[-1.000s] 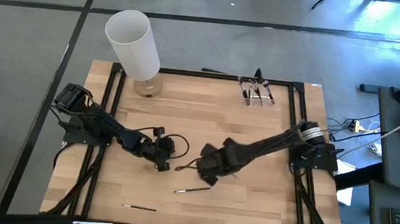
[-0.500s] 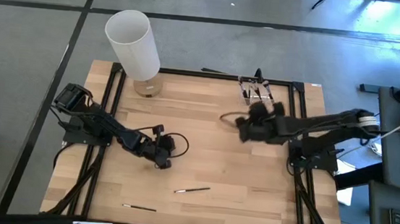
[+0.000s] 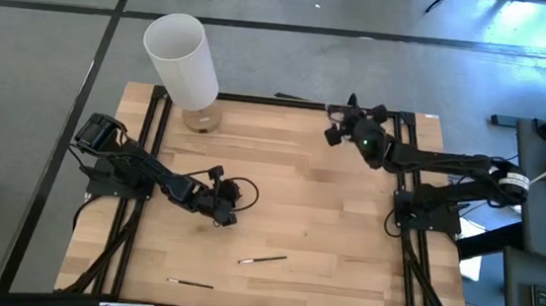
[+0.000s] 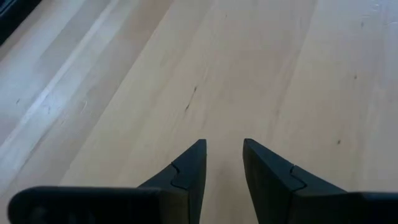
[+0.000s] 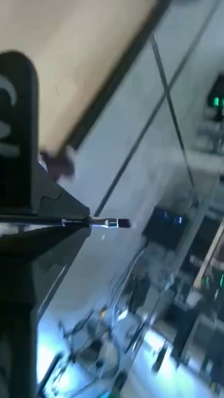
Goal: Put items in baskets/containers
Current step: Put the eyeshadow brush into the middle of the transparent organizer
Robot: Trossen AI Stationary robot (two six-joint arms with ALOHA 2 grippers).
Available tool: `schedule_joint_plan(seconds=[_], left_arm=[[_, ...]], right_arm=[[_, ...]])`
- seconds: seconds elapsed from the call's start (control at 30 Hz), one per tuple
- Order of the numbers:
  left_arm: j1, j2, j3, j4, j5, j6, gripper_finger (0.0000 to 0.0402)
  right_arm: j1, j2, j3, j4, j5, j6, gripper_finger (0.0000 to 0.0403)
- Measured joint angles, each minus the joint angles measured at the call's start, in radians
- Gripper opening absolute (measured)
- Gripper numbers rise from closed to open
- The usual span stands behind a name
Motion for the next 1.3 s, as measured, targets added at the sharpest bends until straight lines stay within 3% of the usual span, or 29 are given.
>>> schedule_joint_plan(seconds=[0.4,0.7,0.8,0.97,1.03,1.13,1.3], left_arm=[[0.011,0.093,0.001,0.011,-0.043,0.048,0.0102],[-0.056,0.077,0.000,0.106,-0.107,0.114,0.0102],[-0.078,0.073,0.000,0.113,-0.152,0.144,0.0102],[-0.097,0.065,0.000,0.091,-0.184,0.148,0.0102],[-0.097,0.065,0.000,0.091,-0.182,0.148,0.0102],[-0.094,0.065,0.000,0.089,-0.166,0.139,0.0102],[-0.094,0.065,0.000,0.084,-0.172,0.121,0.0102]], right_arm=[[-0.117,0.059,0.002,-0.121,-0.179,0.092,0.0033],[-0.122,0.069,0.002,-0.125,-0.187,0.080,0.0114],[-0.092,0.056,0.002,-0.132,-0.204,0.206,0.0141],[0.031,0.061,0.003,-0.156,-0.515,0.507,0.0146],[0.128,0.066,0.003,-0.156,-0.569,0.553,0.0135],[0.297,0.066,0.003,-0.134,-0.558,0.598,0.0113],[0.559,0.123,0.067,-0.130,-0.437,0.603,0.0076]])
